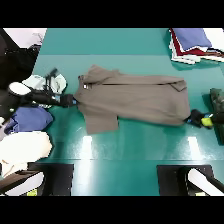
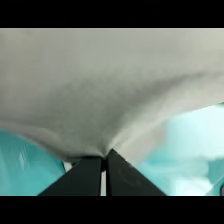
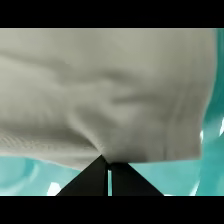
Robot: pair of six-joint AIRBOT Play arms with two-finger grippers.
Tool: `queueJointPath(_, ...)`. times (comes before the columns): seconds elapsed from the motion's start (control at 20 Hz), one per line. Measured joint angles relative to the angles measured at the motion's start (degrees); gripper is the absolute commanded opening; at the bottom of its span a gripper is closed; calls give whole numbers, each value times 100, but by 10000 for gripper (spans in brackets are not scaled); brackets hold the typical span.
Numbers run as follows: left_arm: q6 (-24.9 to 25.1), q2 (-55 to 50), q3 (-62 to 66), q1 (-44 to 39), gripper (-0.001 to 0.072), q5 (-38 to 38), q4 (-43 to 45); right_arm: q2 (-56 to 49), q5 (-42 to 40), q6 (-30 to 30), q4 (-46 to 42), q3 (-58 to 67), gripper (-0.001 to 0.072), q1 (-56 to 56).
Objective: Fold the shirts.
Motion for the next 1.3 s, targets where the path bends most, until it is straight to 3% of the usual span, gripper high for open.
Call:
queueJointPath(0.5,-81,1331,4728,-2,25,-94,0,1464,-295,372,22,4376,17,15)
queueJointPath(0.85,-619,1451,7490,2,25,-177,-39,1635,-162,391,-33,6472,16,13)
queueJointPath(1.1,-944,1438,7055,2,25,-380,98,872,767,544,44,7455,16,13)
queueJointPath(1.3,-1045,1062,5410,2,26,-662,498,-15,1392,634,275,6732,16,232)
